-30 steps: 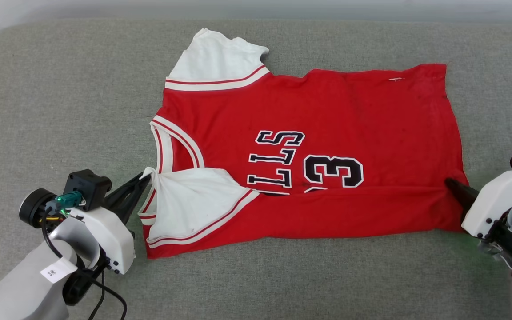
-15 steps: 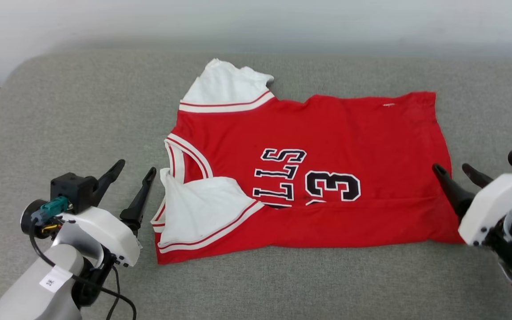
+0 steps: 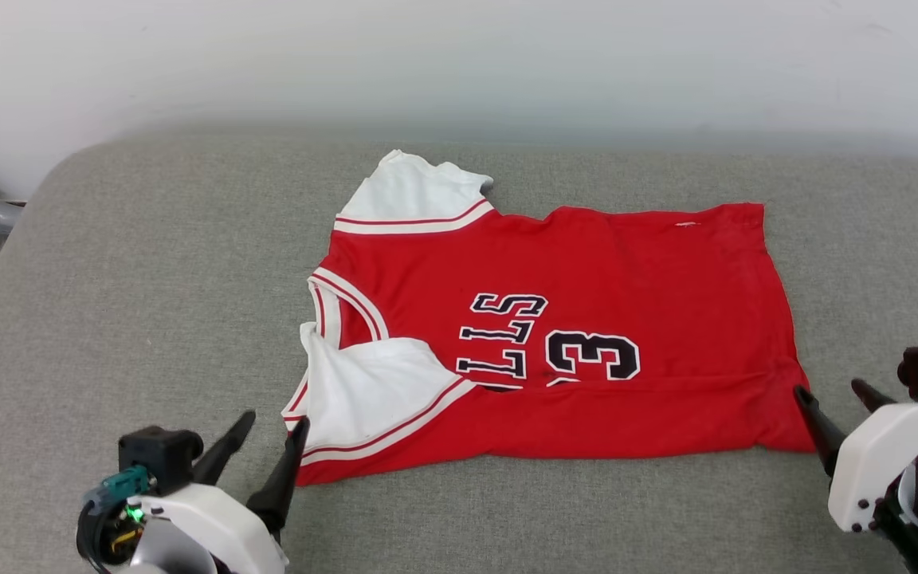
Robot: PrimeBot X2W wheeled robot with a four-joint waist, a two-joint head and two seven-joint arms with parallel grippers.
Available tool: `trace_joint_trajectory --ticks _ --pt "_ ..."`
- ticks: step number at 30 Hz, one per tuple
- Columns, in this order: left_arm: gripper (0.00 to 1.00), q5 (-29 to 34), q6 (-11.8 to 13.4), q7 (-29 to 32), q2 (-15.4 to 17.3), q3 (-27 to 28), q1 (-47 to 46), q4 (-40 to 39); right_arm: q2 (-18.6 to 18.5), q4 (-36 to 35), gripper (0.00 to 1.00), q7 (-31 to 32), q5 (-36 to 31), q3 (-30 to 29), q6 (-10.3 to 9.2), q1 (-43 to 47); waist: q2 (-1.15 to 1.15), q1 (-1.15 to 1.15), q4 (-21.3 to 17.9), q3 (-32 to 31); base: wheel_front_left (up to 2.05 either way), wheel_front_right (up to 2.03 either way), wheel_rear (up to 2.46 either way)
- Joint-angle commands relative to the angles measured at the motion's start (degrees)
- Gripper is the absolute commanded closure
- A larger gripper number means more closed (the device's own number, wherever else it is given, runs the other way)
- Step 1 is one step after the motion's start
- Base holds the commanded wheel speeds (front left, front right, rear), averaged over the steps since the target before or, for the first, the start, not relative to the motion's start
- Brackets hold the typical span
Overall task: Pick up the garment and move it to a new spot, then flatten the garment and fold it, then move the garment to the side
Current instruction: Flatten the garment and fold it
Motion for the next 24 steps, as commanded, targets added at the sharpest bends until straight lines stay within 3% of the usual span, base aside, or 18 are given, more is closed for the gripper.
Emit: trace_joint_trajectory --ticks 1,7,13,24 --pt "0.0 -1.7 1.4 3.3 0.9 -0.5 2.0 -2.4 2.1 -1.4 0.0 2.7 -1.5 -1.2 -0.05 1.9 0.0 0.01 -0.2 0.5 0.0 0.0 0.0" --pt "0.0 -3.0 3.0 8.7 1.5 -1.7 2.1 -3.2 4.2 -4.5 0.0 5.5 -2.8 -2.7 -0.05 2.9 0.0 0.01 -1.1 2.4 0.0 0.0 0.0" --pt "0.0 -2.4 5.0 9.7 0.4 -1.5 -0.1 0.9 4.9 -6.6 0.0 5.9 -3.6 -3.0 -0.05 2.1 0.0 0.01 -2.4 4.6 0.0 0.0 0.0" --pt "0.0 -3.0 4.4 12.7 -1.1 -3.5 -1.2 9.0 4.8 -7.6 0.0 5.2 -3.2 -2.9 -0.05 1.7 0.0 0.01 -3.7 7.1 0.0 0.0 0.0"
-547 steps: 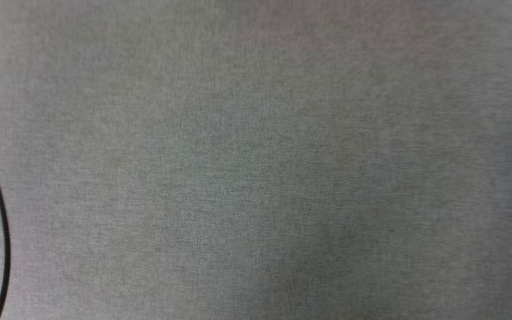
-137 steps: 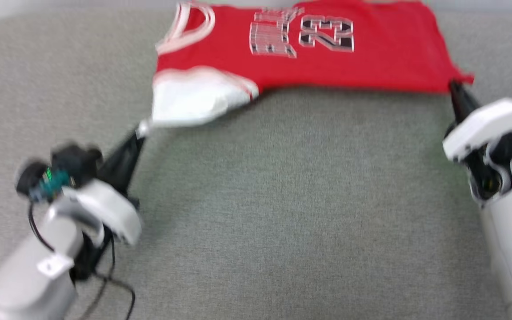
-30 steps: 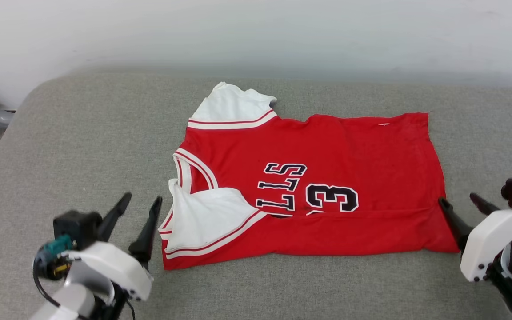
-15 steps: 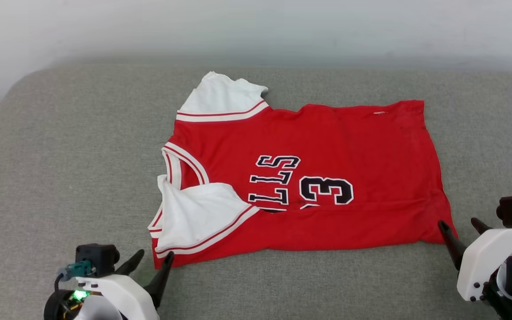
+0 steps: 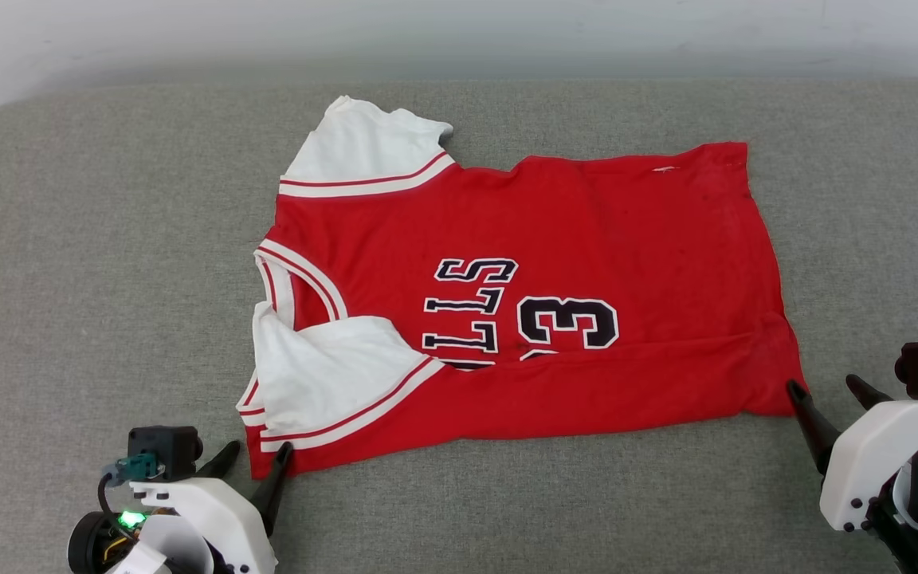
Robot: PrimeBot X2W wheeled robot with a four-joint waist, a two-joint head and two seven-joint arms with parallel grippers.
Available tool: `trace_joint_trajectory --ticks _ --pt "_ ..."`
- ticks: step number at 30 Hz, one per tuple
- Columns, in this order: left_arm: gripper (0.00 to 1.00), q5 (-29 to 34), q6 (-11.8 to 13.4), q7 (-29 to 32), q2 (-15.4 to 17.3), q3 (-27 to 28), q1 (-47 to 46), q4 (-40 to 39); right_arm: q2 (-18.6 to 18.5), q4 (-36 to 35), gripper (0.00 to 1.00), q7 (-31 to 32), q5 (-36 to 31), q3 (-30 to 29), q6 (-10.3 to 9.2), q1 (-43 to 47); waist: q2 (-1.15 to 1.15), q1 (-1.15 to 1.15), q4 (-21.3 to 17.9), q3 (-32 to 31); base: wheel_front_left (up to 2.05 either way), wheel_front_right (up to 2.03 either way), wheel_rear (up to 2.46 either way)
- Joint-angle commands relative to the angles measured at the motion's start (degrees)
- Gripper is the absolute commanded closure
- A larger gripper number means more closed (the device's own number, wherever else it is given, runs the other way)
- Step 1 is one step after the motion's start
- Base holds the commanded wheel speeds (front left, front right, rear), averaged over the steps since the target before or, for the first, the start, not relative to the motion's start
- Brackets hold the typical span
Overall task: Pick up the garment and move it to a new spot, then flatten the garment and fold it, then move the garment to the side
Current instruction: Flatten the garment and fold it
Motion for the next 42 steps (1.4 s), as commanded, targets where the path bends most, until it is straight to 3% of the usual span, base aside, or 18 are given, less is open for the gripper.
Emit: trace_joint_trajectory --ticks 1,3,5,6,9,19,29,39,41,42 --pt "0.0 -0.7 -0.3 2.4 -0.7 -1.5 1.0 2.1 0.0 -0.3 0.0 -0.3 -0.1 0.0 -0.05 -0.2 0.0 0.0 0.0 0.3 0.0 0.0 0.0" --pt "0.0 -1.5 -0.9 4.6 -1.1 -2.7 1.7 3.2 -0.2 -0.4 0.0 -0.4 -0.4 -0.2 -0.05 -0.2 0.0 0.0 0.0 0.4 0.0 0.0 0.0" --pt "0.86 -1.1 -1.7 6.9 -1.1 -4.5 2.2 4.1 -0.4 -0.4 0.0 -0.3 -0.7 -0.5 -0.05 -0.4 0.0 0.0 0.2 0.3 0.0 0.0 0.0" --pt "1.0 -0.9 -2.4 7.4 -1.1 -5.3 2.5 4.3 -0.4 -0.3 0.0 -0.2 -0.7 -0.6 -0.05 -0.4 0.0 0.0 0.3 0.2 0.0 0.0 0.0" --pt "1.0 -1.8 -3.2 5.6 -1.8 -4.6 2.8 4.2 -0.6 0.1 0.0 1.1 -0.9 -0.9 -0.05 -0.1 0.0 0.0 0.9 -0.6 0.0 0.0 0.0" --pt "1.0 -1.1 -2.5 -0.8 -0.6 -0.6 0.5 -2.8 -0.4 3.0 0.0 5.2 -3.6 -3.1 -0.05 -1.2 0.0 0.0 3.6 -2.3 0.0 0.0 0.0" --pt "1.0 0.8 0.2 -0.2 2.4 0.2 -0.3 -14.8 2.8 10.6 0.0 7.2 -5.9 -6.3 -0.05 -5.0 0.0 0.0 5.2 -0.6 0.0 0.0 0.0" --pt "1.0 1.6 1.7 0.7 3.3 0.2 -0.5 -19.4 4.6 17.4 0.0 8.5 -7.9 -6.5 -0.05 -5.8 0.0 0.0 5.6 1.6 0.0 0.0 0.0" --pt "1.0 1.5 1.7 0.8 3.4 0.2 -0.6 -19.4 4.8 18.7 0.9 9.2 -7.6 -6.1 -0.05 -5.5 0.0 0.0 5.6 1.8 0.0 0.0 0.0" --pt "1.0 1.4 1.7 0.8 3.5 0.2 -0.6 -19.3 4.8 19.1 1.0 9.3 -7.6 -6.0 -0.05 -5.5 0.0 0.0 5.6 1.9 0.0 0.0 0.0"
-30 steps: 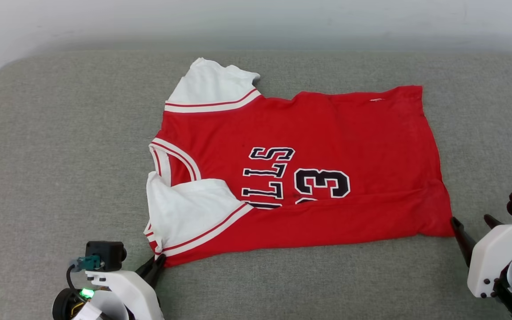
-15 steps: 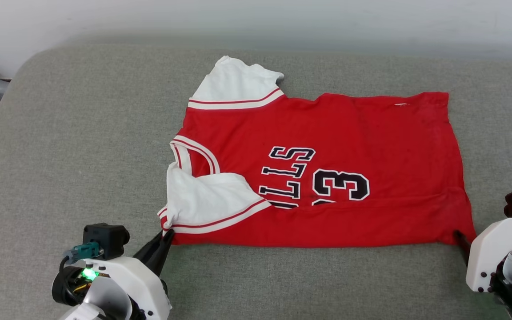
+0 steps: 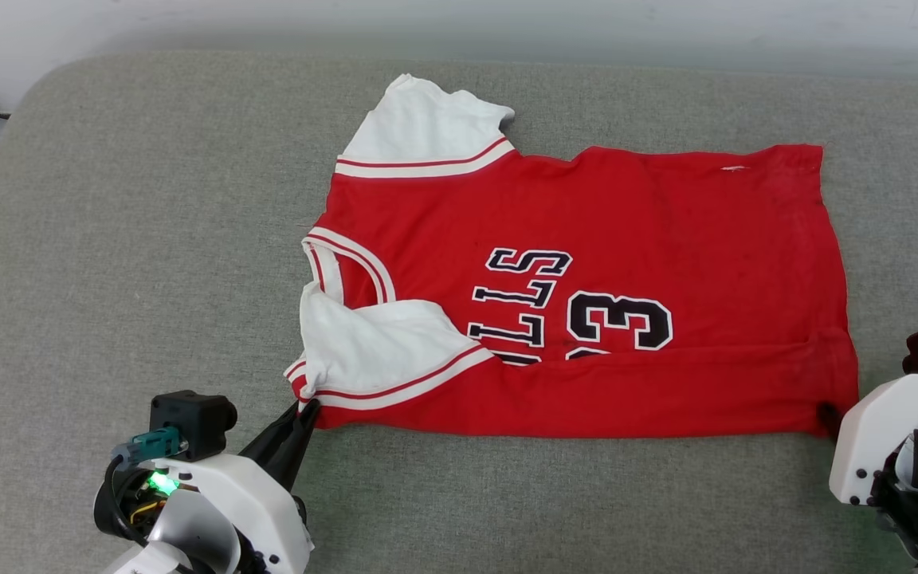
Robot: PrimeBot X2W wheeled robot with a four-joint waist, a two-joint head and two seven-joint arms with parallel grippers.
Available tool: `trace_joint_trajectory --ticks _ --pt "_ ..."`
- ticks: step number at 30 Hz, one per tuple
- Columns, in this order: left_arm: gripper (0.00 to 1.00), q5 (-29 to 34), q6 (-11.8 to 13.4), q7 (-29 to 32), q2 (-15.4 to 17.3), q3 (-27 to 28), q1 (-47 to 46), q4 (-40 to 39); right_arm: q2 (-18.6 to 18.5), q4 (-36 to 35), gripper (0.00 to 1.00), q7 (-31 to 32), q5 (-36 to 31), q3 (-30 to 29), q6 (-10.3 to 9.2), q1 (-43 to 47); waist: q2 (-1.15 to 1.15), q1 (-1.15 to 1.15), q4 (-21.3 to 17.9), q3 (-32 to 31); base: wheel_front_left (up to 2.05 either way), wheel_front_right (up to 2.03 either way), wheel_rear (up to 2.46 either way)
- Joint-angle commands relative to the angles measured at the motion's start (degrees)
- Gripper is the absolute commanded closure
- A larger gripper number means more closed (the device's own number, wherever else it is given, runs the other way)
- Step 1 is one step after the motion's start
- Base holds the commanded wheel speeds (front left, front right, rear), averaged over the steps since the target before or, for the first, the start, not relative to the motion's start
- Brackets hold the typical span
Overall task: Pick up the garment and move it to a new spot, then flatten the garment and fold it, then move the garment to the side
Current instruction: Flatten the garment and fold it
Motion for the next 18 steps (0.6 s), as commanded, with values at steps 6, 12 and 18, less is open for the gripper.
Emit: trace_joint_trajectory --ticks 6,12,18 --pt "1.0 -0.4 0.0 0.1 0.3 -0.1 0.3 1.2 0.2 3.0 1.0 0.5 0.4 0.0 -0.07 1.7 0.0 0.0 -0.5 -1.4 0.0 0.0 0.0" --pt "1.0 -1.2 -0.1 0.3 0.4 -0.4 1.8 2.8 -0.4 1.1 1.0 0.2 1.8 -0.7 -0.07 2.5 0.0 0.0 -1.4 -4.2 0.0 0.0 0.0" --pt "1.0 -2.3 -0.1 1.7 1.4 -1.3 4.5 4.0 -1.3 -2.4 1.0 1.6 3.3 -0.6 -0.07 5.0 0.0 0.0 -2.5 -7.9 0.0 0.0 0.0"
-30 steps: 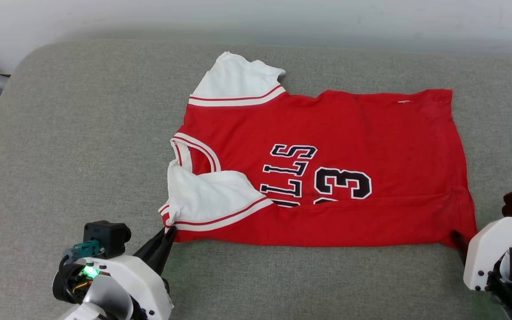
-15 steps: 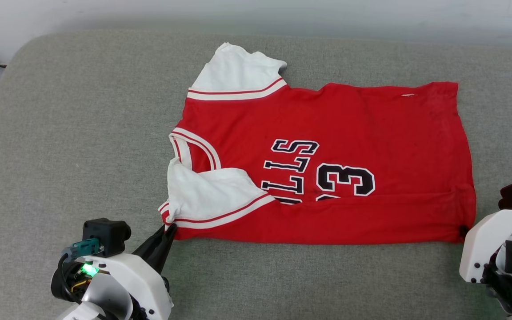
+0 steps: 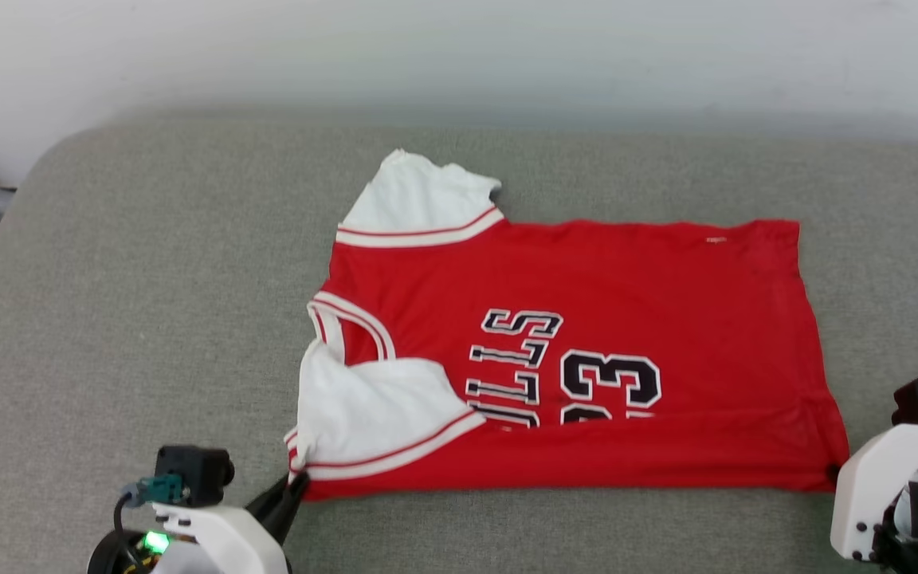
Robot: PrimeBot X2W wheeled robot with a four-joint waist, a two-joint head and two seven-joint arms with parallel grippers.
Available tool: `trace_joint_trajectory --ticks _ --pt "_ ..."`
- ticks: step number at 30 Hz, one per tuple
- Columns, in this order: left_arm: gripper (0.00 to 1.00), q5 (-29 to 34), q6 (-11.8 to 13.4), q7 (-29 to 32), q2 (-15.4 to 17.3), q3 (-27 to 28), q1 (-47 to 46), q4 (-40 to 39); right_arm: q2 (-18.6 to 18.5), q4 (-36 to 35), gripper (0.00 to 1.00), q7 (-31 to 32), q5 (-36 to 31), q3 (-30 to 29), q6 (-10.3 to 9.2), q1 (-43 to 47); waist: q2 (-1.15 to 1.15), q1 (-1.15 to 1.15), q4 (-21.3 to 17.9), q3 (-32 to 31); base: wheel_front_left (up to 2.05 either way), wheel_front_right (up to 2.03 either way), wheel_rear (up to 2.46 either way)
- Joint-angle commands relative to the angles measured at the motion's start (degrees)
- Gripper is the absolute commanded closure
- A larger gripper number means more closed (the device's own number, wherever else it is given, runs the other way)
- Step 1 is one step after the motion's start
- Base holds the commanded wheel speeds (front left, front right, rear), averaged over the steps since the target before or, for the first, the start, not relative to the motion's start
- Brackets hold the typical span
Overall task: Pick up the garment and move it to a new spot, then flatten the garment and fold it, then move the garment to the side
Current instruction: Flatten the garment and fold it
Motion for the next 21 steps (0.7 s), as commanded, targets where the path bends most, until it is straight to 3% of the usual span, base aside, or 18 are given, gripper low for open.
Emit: trace_joint_trajectory --ticks 1,13,21 --pt "1.0 -0.3 0.1 0.4 0.6 -0.2 1.1 0.2 -0.5 -0.9 1.0 0.5 0.6 0.0 -0.11 1.4 0.0 0.0 -0.6 -1.7 0.0 0.0 0.0" --pt "1.0 -3.1 1.4 3.7 2.9 -2.3 8.6 -2.5 -1.5 -10.5 1.0 8.0 3.5 -1.1 -0.11 12.6 0.0 0.0 -1.2 -5.1 0.0 0.0 0.0" --pt "1.0 -3.4 0.1 3.4 1.1 -3.2 7.5 1.1 -0.1 -10.2 1.0 8.0 3.7 -0.7 -0.1 13.5 0.0 0.0 -1.1 -4.1 0.0 0.0 0.0"
